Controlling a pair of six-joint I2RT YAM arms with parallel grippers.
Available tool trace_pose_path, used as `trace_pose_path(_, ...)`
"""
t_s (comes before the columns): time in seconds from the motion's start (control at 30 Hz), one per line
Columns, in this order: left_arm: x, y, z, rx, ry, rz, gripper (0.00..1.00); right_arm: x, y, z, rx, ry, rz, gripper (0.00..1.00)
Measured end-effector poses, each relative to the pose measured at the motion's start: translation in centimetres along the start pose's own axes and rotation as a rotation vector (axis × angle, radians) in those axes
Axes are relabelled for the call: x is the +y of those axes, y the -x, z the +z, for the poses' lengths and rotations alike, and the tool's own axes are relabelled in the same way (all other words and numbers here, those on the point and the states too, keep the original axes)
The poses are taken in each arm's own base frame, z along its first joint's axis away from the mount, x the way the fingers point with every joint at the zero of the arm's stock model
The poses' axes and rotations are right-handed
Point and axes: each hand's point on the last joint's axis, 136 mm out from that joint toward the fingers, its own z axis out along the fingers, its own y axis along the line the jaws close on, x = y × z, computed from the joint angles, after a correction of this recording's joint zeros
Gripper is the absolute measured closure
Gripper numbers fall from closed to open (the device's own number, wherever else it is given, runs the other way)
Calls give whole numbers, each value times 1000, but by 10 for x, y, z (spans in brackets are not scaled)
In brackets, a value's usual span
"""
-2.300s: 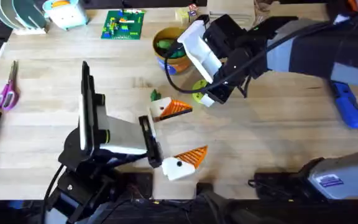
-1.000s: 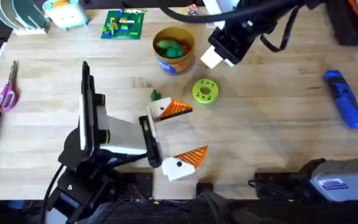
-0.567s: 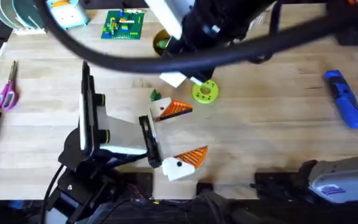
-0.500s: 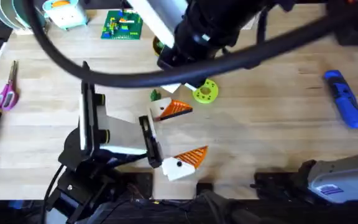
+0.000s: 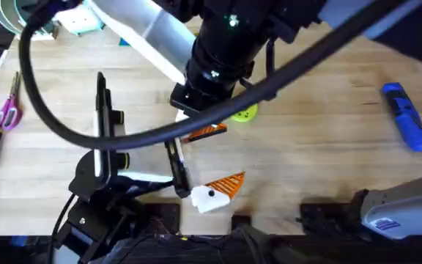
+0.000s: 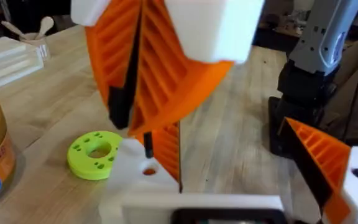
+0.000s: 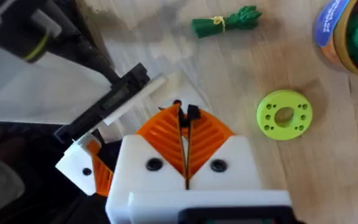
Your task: Pick up the gripper from the table and insert it into the empty holder that is missing its gripper. Then pick up a screw, insert it into the mounting hole, and use the screwdriver to tighten it. Finally, clean up the table by picking up the vegetable and placing it into the bucket.
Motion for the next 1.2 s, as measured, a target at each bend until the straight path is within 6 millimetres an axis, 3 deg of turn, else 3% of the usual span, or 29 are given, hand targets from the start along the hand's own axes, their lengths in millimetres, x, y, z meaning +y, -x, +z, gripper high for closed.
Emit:
trace_pose_path(0.47,0,0,0,0,0,0,9,2,2,2,-3,1,-5,995)
trace_pose_path(1.2,0,0,0,1,0,-5,8,1,-2,27,71,26,6,995)
